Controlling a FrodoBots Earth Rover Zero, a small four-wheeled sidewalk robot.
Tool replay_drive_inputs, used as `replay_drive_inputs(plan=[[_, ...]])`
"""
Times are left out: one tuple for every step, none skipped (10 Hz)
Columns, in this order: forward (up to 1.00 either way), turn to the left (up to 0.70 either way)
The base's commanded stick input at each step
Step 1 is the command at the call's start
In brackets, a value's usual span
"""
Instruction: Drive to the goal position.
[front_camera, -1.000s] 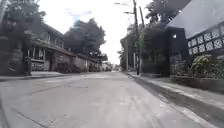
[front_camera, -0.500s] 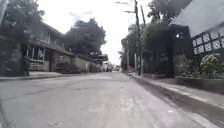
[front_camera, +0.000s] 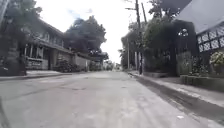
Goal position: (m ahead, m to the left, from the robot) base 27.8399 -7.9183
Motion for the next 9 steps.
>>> replay_drive_inputs(plan=[[0.5,0.0],[0.5,0.0],[0.5,0.0],[0.5,0.0],[0.5,0.0],[0.5,0.0],[0.5,0.0],[0.5,0.0],[0.5,0.0]])
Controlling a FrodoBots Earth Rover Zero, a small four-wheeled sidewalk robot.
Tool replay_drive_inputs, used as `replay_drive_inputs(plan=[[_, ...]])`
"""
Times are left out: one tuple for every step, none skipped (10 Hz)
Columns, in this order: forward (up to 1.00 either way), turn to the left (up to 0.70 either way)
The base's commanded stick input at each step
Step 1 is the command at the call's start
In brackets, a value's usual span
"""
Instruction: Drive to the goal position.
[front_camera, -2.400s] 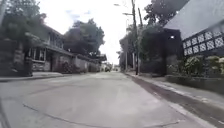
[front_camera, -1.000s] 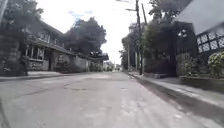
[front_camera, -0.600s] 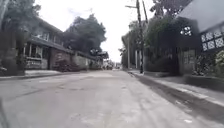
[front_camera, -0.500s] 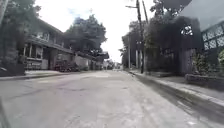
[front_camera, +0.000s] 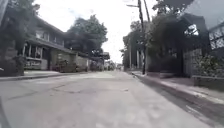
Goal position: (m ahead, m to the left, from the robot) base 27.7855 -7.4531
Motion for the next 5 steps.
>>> replay_drive_inputs(plan=[[0.5,0.0],[0.5,-0.46],[0.5,-0.5],[0.5,-0.34],[0.5,-0.17]])
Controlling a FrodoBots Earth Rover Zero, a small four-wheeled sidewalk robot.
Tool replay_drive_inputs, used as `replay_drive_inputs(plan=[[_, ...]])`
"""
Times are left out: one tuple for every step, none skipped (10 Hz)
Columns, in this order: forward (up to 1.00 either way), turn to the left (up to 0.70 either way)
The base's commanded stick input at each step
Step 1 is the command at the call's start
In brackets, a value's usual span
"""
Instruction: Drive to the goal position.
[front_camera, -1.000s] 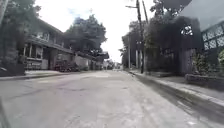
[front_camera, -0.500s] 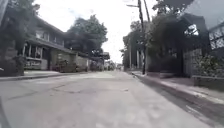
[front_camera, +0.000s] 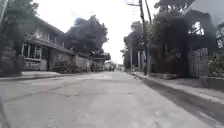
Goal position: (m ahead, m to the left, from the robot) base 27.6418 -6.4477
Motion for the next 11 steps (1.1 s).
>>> replay_drive_inputs(plan=[[0.5,0.0],[0.5,0.0],[0.5,0.0],[0.5,0.0],[0.5,0.0],[0.5,0.0],[0.5,0.0],[0.5,0.0],[0.5,0.0],[0.5,0.0],[0.5,0.0]])
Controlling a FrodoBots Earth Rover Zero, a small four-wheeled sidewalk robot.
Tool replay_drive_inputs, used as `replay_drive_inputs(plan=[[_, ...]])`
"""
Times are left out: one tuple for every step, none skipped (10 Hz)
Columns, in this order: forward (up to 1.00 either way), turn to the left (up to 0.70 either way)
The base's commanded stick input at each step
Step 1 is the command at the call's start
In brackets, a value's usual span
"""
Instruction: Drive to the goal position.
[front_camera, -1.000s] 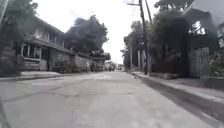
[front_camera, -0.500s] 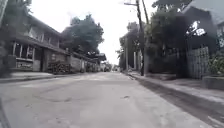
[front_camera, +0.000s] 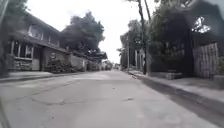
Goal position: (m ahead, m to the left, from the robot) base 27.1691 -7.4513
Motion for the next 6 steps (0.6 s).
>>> replay_drive_inputs(plan=[[0.5,0.0],[0.5,0.0],[0.5,0.0],[0.5,0.0],[0.5,0.0],[0.5,0.0]])
